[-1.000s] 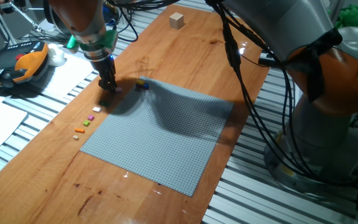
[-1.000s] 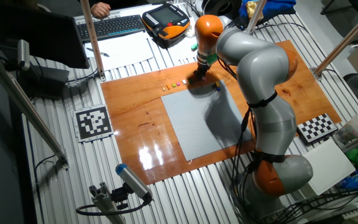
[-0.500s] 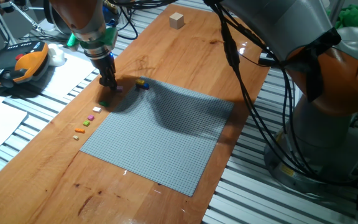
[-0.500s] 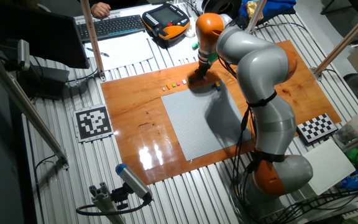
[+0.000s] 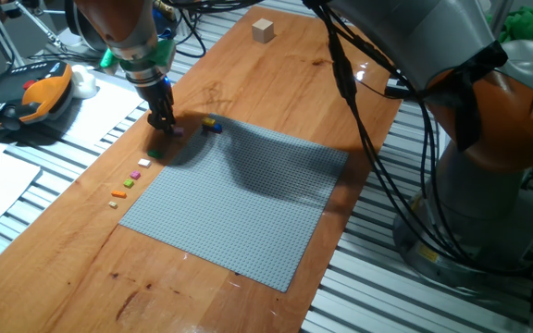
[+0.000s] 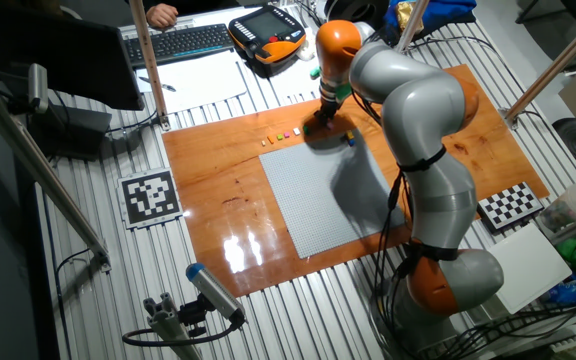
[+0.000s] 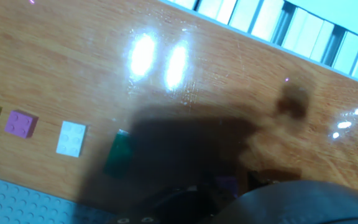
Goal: Stack small Lego blocks randomly, one at a time
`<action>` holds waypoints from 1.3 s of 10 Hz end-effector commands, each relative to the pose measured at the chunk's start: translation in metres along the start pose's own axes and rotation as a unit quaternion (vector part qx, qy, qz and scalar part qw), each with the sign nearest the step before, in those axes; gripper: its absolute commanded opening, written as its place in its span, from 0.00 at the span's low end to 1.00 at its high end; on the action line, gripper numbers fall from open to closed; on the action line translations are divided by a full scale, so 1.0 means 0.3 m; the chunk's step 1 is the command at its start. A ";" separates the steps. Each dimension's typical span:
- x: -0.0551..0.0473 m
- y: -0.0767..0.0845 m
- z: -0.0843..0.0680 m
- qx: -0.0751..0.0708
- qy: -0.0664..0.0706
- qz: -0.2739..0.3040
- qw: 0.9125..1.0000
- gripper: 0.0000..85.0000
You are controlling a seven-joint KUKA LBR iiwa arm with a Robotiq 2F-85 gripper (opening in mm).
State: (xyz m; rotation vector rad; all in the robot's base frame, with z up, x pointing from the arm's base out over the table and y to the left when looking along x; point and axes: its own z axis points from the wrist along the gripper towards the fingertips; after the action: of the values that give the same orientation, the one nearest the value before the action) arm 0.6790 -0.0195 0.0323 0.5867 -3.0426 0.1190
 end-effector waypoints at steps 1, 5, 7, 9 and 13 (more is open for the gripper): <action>0.004 0.004 -0.001 -0.001 0.000 0.001 1.000 0.40; 0.011 0.015 -0.002 0.001 0.003 0.005 1.000 0.40; 0.010 0.013 0.001 0.000 0.003 0.004 1.000 0.40; 0.011 0.015 0.002 -0.002 0.005 0.004 1.000 0.20; 0.011 0.014 0.004 -0.002 0.005 0.004 1.000 0.20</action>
State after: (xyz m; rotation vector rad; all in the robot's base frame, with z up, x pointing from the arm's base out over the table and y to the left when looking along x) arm 0.6745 -0.0168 0.0314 0.5709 -3.0359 0.1156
